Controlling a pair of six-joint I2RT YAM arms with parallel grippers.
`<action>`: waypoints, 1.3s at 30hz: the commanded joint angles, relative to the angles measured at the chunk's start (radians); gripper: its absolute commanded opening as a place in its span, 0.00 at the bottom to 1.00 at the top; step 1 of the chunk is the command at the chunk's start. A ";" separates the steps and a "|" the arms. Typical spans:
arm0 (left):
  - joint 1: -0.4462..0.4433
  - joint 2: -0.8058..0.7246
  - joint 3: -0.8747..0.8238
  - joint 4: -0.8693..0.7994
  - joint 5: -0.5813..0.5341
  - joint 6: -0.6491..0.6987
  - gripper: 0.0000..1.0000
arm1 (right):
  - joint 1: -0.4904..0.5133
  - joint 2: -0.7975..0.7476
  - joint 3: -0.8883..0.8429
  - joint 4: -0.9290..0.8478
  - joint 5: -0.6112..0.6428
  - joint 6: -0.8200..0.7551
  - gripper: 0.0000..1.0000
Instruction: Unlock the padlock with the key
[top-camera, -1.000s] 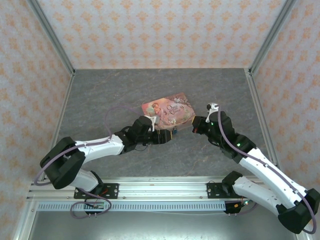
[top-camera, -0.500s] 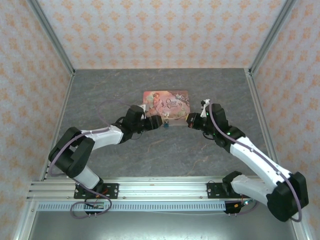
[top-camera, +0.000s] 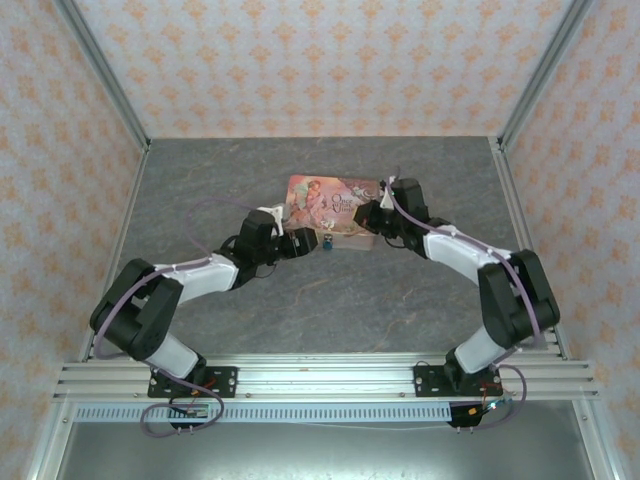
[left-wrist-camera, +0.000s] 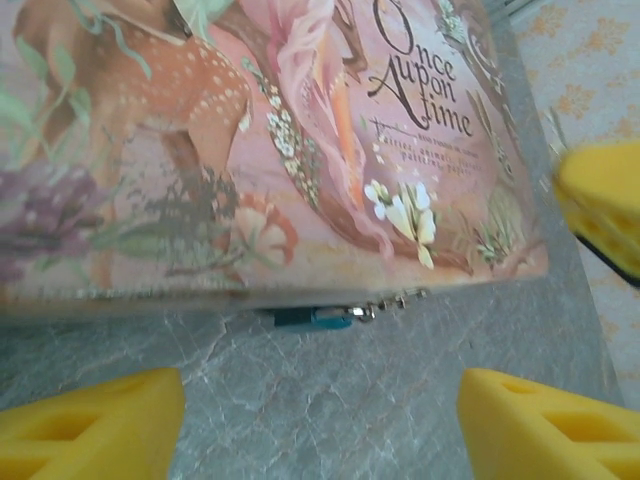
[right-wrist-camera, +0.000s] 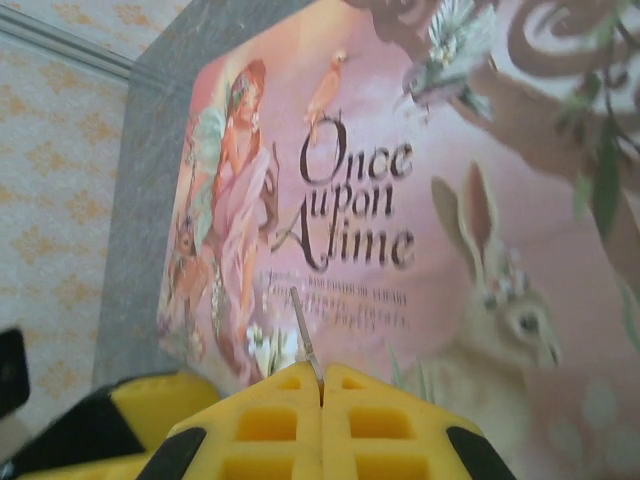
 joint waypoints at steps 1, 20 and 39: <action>-0.029 -0.047 -0.035 0.031 0.024 0.036 0.73 | -0.010 0.080 0.063 0.102 -0.049 0.014 0.00; -0.107 0.083 -0.002 0.122 -0.017 0.065 0.74 | 0.028 0.106 -0.102 0.096 -0.026 0.084 0.00; -0.114 0.224 0.033 0.232 -0.077 0.151 0.68 | 0.058 0.093 -0.120 0.106 0.009 0.079 0.00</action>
